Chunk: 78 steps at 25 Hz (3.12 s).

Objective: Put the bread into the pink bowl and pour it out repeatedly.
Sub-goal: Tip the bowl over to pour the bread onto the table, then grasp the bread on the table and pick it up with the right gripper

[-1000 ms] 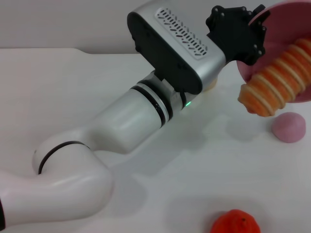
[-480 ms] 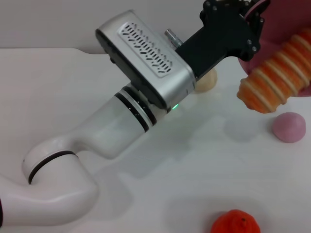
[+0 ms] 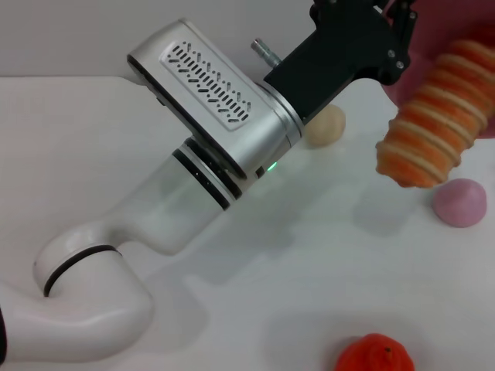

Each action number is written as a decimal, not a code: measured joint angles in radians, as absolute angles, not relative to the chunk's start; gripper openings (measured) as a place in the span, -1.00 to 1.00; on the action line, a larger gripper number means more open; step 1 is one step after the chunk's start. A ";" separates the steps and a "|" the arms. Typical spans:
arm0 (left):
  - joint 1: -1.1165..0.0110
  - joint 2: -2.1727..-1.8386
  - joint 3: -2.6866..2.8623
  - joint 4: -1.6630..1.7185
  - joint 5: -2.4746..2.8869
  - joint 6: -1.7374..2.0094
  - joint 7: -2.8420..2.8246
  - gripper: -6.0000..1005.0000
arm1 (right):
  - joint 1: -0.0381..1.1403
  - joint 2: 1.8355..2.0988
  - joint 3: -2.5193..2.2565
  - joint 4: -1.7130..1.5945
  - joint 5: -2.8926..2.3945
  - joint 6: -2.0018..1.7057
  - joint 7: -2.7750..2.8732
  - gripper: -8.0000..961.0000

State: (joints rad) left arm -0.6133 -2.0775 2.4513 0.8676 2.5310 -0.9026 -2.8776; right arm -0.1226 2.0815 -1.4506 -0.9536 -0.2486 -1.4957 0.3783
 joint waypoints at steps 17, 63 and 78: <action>-0.625 -2.077 2.466 0.842 2.534 -0.920 -2.879 -0.91 | -0.134 2.083 -1.480 -0.980 -0.263 -1.504 0.380 -0.08; -0.889 -2.063 1.703 0.933 2.488 0.327 -2.859 -0.91 | -0.132 2.078 -1.518 -0.941 -0.286 -1.492 0.382 -0.08; -1.011 -2.019 1.099 0.998 2.555 1.206 -2.498 -0.91 | -0.091 2.070 -1.583 -0.957 -0.352 -1.298 0.424 -0.08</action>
State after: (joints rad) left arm -1.0108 -2.0188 1.0990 0.9983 2.5548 1.2060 -2.4979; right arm -0.0908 2.0696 -1.5830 -0.9568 -0.3524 -1.2981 0.4236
